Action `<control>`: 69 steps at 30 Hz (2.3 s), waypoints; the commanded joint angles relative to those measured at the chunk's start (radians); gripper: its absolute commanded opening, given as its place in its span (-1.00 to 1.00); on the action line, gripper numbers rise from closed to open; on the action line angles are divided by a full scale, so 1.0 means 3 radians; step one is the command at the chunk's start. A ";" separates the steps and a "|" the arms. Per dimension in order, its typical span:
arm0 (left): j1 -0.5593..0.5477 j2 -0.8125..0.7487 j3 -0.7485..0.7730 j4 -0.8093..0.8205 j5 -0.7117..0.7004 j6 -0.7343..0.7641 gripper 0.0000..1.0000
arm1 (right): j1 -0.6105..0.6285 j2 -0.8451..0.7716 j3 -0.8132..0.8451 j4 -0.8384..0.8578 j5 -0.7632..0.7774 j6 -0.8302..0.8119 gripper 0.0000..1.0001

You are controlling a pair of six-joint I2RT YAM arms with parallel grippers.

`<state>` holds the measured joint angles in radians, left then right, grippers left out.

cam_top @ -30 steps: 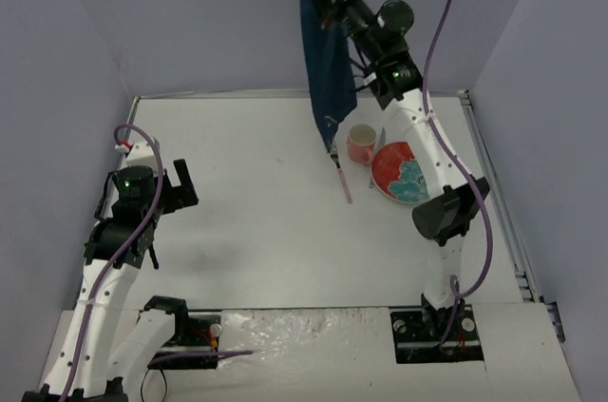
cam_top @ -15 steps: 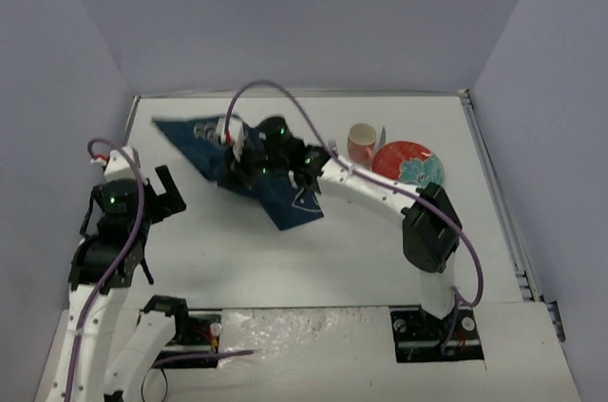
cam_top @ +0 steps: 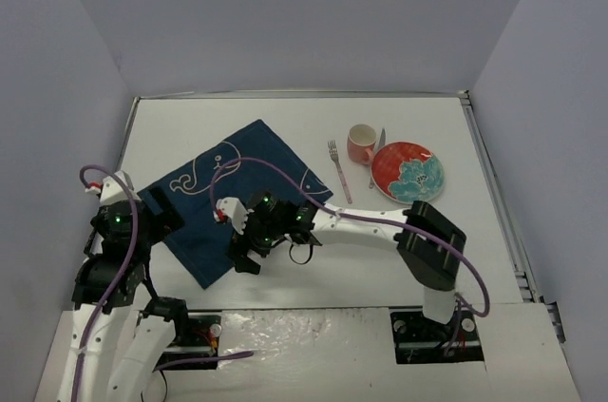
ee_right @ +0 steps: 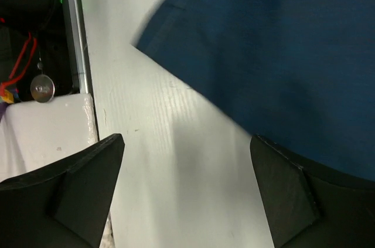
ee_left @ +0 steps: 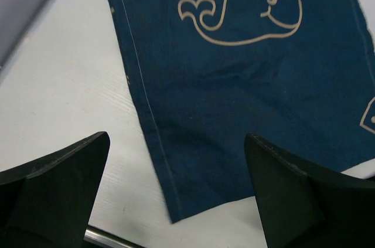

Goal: Set the dinner table for one person

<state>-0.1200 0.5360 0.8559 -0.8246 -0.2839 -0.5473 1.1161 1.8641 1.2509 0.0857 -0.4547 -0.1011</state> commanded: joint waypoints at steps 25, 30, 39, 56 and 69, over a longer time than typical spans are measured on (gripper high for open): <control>0.0034 0.2492 -0.0483 0.1516 -0.0053 -0.1476 0.94 | -0.1435 0.0022 -0.0424 0.0162 0.1850 0.1050 0.64; 0.0073 0.3008 -0.0233 0.1541 -0.0076 -0.1525 0.94 | -0.1430 0.0035 -0.0540 0.0154 0.1853 0.1124 0.59; 0.0313 0.4122 0.0662 0.1339 0.0074 -0.1236 0.86 | -0.1404 0.0000 -0.0661 0.0236 0.1527 0.1323 0.57; 0.0644 0.5460 0.2750 0.0818 0.0091 0.0101 0.84 | -0.1283 0.0430 0.0047 0.0589 0.0984 0.1683 0.58; 0.0839 0.6113 0.3589 0.0463 0.0122 0.0592 0.80 | -0.1199 0.0684 0.0187 0.0579 0.1055 0.1804 0.58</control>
<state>0.0906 2.3096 1.9167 -0.5938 -0.2287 -0.4366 0.7536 2.0499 1.2854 0.2653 -0.1436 0.4168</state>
